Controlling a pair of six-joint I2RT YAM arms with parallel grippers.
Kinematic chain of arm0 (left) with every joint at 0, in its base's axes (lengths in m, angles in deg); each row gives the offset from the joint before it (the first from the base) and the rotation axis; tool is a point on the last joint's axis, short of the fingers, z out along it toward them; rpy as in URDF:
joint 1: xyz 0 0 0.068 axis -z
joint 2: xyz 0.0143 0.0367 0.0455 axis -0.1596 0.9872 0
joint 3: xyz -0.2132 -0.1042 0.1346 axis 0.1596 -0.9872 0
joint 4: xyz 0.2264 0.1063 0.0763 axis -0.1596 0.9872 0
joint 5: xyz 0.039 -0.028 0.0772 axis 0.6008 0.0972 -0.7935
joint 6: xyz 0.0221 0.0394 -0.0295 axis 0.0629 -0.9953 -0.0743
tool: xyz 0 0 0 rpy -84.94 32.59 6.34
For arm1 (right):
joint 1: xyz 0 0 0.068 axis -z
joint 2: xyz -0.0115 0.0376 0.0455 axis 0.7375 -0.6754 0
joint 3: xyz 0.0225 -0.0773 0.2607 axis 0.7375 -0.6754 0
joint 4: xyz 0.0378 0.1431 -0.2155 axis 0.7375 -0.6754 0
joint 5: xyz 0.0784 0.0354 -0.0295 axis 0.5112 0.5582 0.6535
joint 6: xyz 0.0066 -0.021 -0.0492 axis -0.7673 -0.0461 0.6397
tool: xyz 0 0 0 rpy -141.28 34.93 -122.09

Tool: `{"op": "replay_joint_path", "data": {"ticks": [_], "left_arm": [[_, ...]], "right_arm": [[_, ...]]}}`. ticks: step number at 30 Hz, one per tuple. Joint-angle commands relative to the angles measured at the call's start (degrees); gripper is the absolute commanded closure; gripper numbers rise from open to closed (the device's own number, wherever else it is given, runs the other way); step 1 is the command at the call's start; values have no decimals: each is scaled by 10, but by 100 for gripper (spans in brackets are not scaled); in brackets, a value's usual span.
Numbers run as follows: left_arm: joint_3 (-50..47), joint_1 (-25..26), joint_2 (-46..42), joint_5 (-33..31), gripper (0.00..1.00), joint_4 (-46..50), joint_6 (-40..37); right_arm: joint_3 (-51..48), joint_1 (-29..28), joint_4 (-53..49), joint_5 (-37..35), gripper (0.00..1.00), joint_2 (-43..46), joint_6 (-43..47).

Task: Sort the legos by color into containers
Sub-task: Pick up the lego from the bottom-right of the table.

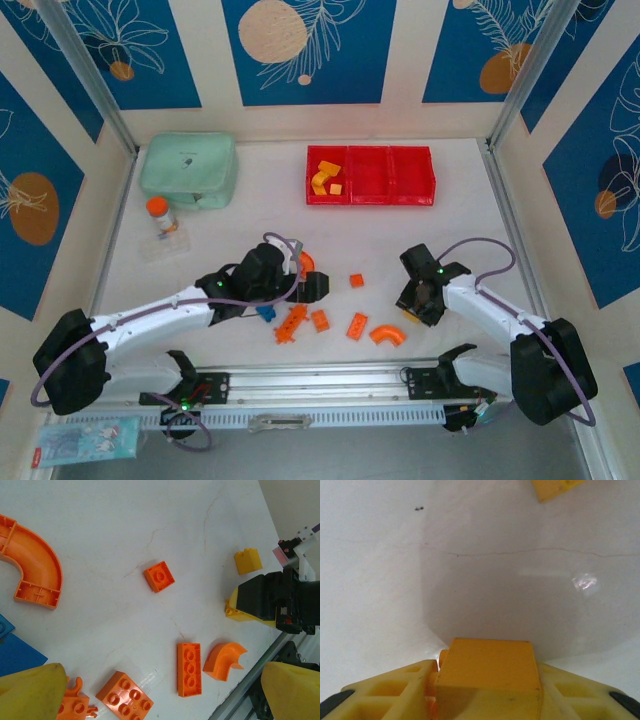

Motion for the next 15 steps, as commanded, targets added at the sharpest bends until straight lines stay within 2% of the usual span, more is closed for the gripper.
{"op": "replay_joint_path", "data": {"ticks": [1, 8, 15], "left_arm": [[7, 5, 1, -5, 1, -16, 4], [11, 4, 1, -3, 1, -27, 6], [18, -6, -35, -35, 1, 6, -11]], "right_arm": [[-7, 1, 0, 8, 59, 9, 13], [2, -2, 1, 12, 74, 44, 45], [64, -14, -3, 11, 76, 62, 88]]}}
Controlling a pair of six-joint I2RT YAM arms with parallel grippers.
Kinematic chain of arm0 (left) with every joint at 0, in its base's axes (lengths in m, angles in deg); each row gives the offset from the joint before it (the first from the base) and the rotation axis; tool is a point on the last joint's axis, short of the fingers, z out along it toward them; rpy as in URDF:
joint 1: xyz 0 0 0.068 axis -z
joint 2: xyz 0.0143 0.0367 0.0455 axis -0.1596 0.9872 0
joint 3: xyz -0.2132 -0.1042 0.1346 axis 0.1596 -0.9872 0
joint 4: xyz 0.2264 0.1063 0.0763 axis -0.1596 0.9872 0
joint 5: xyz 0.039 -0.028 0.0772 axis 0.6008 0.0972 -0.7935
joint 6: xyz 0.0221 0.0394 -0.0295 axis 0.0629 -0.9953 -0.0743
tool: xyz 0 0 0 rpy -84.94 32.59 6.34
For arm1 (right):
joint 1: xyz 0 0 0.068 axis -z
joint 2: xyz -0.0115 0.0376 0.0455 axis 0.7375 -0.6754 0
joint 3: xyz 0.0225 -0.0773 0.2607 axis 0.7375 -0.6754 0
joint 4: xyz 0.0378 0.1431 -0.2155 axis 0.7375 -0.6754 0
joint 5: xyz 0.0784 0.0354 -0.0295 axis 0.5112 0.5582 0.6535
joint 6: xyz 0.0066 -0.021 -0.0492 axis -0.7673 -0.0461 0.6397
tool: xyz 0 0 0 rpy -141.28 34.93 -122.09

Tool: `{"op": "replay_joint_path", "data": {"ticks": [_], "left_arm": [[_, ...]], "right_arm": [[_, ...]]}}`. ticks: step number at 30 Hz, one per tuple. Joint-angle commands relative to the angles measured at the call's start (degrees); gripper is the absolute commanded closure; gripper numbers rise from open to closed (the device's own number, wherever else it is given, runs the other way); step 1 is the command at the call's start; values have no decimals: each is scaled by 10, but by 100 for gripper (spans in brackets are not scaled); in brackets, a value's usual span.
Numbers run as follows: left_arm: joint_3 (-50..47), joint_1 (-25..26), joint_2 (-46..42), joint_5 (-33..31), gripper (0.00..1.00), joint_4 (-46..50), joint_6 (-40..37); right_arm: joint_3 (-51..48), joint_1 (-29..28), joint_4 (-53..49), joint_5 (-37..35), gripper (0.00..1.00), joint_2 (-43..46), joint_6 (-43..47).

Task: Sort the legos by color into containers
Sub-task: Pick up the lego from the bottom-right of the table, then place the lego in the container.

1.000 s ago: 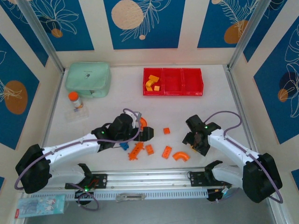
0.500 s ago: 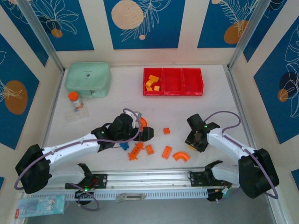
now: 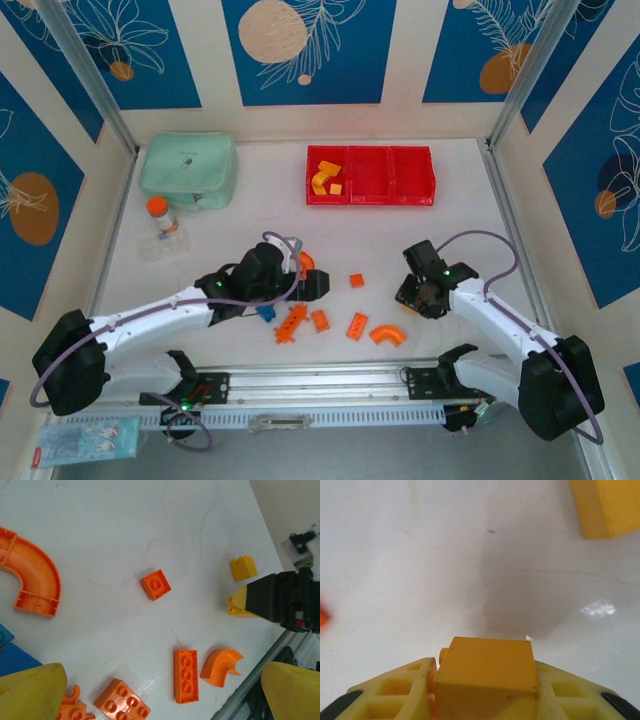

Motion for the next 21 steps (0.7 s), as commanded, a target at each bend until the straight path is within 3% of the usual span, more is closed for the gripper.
{"op": "replay_joint_path", "data": {"ticks": [1, 8, 16, 21], "left_arm": [[20, -10, -33, -29, 1, 27, -12], [29, -54, -70, -25, 1, 70, -34], [46, -128, -69, -12, 1, 97, -43], [60, -175, -53, 0, 1, 106, -51]], "right_arm": [[50, -8, -1, 5, 76, 7, 37], [149, -46, 55, 0, 77, -77, 84], [328, -54, 139, 30, 77, -259, 133], [487, -47, 122, 9, 77, -403, 173]]}}
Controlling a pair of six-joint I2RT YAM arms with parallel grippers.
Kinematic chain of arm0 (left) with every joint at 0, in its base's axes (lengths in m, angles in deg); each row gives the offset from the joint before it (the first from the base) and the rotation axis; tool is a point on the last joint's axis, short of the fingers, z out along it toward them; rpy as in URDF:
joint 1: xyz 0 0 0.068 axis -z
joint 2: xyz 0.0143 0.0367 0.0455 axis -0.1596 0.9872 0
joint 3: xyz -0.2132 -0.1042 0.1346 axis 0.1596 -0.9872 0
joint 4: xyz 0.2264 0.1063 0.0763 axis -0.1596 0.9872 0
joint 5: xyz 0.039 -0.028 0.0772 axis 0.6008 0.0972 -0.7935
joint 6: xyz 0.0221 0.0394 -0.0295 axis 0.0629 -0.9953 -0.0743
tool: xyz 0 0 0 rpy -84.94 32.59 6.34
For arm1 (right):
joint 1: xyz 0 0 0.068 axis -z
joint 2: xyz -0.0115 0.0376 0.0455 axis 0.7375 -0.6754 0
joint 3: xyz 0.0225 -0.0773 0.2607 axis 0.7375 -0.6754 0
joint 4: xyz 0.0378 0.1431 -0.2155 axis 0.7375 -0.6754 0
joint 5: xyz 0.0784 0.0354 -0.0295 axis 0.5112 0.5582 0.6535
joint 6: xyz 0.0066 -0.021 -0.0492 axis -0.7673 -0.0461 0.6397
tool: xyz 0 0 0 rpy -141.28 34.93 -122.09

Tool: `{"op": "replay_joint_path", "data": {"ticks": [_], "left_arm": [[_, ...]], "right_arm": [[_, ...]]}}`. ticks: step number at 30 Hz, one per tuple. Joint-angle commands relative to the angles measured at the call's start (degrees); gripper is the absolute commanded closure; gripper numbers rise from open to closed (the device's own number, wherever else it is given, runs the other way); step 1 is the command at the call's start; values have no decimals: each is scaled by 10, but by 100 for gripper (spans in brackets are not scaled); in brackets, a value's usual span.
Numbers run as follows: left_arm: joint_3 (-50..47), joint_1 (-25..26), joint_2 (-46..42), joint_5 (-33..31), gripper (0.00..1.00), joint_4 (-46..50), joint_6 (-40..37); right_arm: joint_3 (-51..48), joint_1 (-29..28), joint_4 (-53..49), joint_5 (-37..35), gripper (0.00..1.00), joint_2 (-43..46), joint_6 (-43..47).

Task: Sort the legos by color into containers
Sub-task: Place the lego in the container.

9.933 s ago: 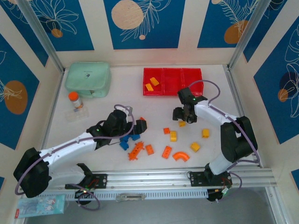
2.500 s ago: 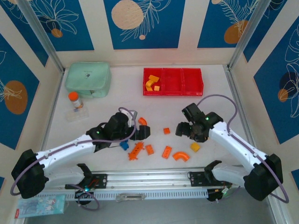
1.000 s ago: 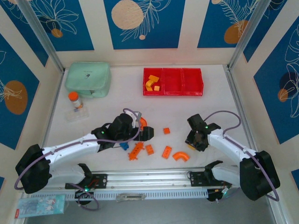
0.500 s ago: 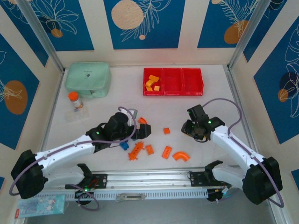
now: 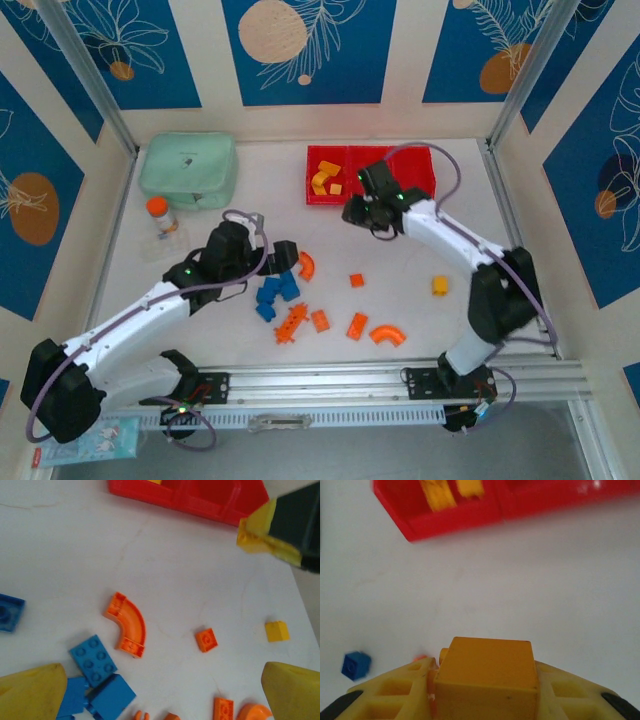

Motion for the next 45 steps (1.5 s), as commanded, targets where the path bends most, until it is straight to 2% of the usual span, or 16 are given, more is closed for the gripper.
{"op": "replay_joint_path", "data": {"ticks": [1, 5, 10, 13, 16, 19, 21, 24, 30, 33, 38, 45], "left_arm": [[30, -29, 11, 17, 1, 12, -16], [44, -54, 30, 27, 1, 17, -26], [68, -67, 49, 30, 1, 33, -38], [86, -69, 56, 26, 1, 50, -51], [95, -71, 63, 29, 1, 56, -56], [97, -71, 64, 36, 1, 57, -53], [94, -71, 64, 40, 1, 51, -50], [91, -70, 60, 38, 1, 53, -42], [79, -65, 56, 79, 1, 36, -32], [70, -51, 52, 84, 1, 27, -29], [59, -7, 48, 68, 1, 13, -16], [48, 80, 65, 23, 1, -22, 1]], "right_arm": [[91, 4, 5, -4, 77, -77, 44], [213, 7, 6, 0, 76, -179, 88], [399, 19, -54, -8, 72, -315, 117], [507, 25, -87, -11, 64, -385, 133], [605, 26, -137, -19, 47, -438, 138], [637, 25, -161, -21, 39, -437, 137], [609, 23, -151, -20, 35, -405, 139], [513, 21, -109, -8, 31, -327, 143], [248, 35, -23, 19, 27, -143, 111], [154, 45, -24, 15, 25, -74, 99], [1, 74, -24, 15, 22, 45, 68], [-180, 164, -39, 56, 19, 179, 24]]}}
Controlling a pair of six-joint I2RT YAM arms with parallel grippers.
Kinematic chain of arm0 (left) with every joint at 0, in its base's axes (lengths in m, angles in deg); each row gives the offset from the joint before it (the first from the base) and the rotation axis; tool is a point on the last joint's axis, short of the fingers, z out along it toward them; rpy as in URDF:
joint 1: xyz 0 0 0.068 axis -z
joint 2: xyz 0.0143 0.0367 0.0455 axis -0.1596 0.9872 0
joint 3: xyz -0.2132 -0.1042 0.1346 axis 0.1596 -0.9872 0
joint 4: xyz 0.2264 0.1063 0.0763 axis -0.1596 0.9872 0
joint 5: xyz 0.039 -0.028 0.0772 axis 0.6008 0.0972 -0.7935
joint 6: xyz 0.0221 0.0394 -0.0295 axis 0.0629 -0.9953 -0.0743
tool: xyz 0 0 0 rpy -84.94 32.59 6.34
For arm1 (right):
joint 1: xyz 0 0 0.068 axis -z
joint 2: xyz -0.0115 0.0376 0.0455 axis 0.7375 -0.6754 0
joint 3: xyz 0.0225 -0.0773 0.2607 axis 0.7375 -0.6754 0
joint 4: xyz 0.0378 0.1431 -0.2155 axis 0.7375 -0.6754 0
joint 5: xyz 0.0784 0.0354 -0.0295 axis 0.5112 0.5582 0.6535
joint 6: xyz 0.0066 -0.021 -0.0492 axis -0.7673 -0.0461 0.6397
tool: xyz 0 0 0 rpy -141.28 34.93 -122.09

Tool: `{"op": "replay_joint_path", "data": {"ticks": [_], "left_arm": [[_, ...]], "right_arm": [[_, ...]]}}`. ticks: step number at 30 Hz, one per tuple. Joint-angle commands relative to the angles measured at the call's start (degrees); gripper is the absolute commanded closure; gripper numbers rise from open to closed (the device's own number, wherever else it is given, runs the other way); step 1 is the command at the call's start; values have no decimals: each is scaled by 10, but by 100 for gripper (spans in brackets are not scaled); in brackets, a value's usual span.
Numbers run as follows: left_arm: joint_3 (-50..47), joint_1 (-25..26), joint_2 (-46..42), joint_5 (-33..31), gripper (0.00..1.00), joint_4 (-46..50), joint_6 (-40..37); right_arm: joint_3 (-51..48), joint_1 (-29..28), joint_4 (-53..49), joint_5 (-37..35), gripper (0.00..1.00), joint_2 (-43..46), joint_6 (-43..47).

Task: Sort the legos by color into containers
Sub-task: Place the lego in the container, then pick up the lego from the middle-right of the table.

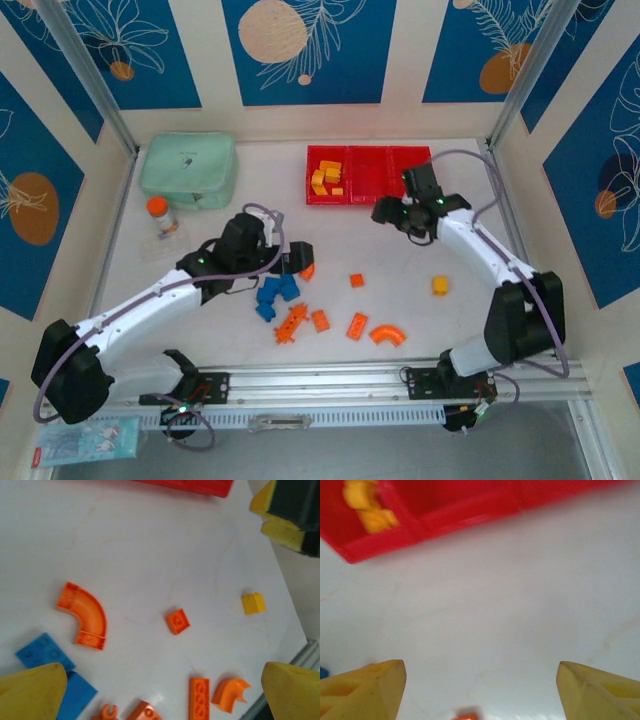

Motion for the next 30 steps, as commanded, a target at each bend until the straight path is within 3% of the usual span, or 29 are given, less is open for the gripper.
{"op": "replay_joint_path", "data": {"ticks": [1, 10, 18, 30], "left_arm": [[-12, 32, 7, -32, 1, -37, 21], [-32, 89, 52, -54, 1, -115, 63], [-12, 117, 115, -35, 1, -162, 75], [-7, 119, 137, -34, 1, -164, 68]], "right_arm": [[-55, 42, -19, 30, 18, 54, -30], [-166, 195, -13, 77, 13, 138, -14], [-174, 297, -3, 105, 11, 93, 4], [-206, 240, 1, 107, 11, 43, -36]]}}
